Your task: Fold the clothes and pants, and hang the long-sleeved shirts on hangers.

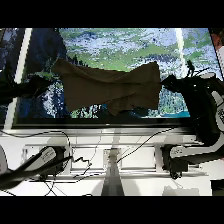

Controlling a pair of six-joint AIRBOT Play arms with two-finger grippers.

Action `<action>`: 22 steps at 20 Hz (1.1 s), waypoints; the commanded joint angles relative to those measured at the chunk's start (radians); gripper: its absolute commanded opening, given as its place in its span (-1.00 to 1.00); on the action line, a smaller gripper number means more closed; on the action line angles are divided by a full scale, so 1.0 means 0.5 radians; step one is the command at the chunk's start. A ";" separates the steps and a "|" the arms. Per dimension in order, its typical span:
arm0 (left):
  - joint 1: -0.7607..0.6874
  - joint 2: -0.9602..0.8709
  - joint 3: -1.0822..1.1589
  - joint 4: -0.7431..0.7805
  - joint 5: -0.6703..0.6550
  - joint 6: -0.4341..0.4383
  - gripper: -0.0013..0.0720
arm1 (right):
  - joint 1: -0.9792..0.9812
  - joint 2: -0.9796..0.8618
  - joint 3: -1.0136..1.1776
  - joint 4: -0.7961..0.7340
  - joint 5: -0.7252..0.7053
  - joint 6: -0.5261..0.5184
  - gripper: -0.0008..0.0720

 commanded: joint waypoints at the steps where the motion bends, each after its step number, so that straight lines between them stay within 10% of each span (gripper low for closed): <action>1: 0.034 0.333 -0.242 0.185 -0.055 -0.193 0.58 | -0.006 -0.106 -0.001 0.306 0.057 -0.152 0.24; 9: 0.034 0.437 -0.405 0.496 -0.099 -0.293 0.57 | -0.006 -0.082 -0.001 0.349 0.092 -0.417 -0.95; 18: -0.040 0.329 -0.800 0.478 0.130 -0.262 0.57 | -0.006 0.096 -0.002 0.323 0.089 -0.581 -0.95; 22: -0.192 0.131 -0.809 0.224 0.552 0.099 0.54 | -0.006 0.096 -0.001 0.324 0.095 -0.579 -0.95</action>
